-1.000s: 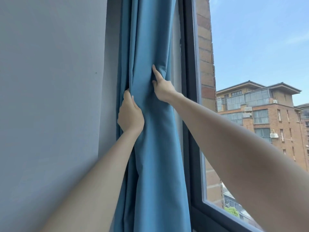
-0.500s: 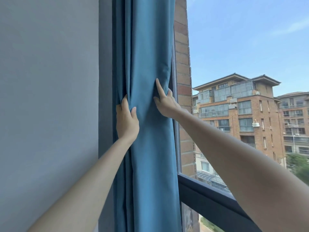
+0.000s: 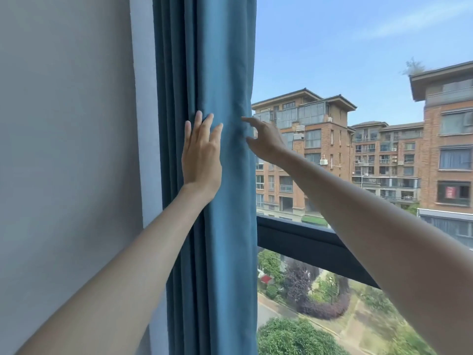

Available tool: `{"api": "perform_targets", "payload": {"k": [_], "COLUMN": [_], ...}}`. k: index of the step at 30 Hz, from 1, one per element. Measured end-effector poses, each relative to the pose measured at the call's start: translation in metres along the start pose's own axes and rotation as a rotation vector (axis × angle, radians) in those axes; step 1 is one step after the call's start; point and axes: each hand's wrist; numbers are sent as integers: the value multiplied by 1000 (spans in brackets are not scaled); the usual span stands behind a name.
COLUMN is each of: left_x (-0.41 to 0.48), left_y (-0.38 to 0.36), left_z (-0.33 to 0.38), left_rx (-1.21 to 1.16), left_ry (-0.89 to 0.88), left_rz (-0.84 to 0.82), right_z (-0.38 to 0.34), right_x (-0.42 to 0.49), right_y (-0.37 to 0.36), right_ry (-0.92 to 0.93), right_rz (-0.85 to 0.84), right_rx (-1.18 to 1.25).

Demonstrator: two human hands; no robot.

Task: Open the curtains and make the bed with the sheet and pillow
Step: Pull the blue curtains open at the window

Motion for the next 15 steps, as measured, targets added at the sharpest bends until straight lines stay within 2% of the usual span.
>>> {"api": "perform_targets", "payload": {"k": [6, 10, 15], "left_x": [-9, -9, -27], "left_y": [64, 113, 166], "left_z": [62, 115, 220], "left_rx": [-199, -430, -862], "left_ry": [-20, 81, 94], "left_rz": [-133, -217, -362], "right_z": [9, 11, 25], "right_x": [-74, -129, -226], "right_y": [91, 166, 268], "right_ry": [-26, -40, -59], "right_rz": [44, 126, 222], "right_rx": [-142, -204, -291]}}
Point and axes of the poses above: each hand's wrist, its own x-axis towards the middle knuckle, its own y-axis out of the back of the hand, z = x × y, and after that the axes turned 6 degrees about x, right-handed
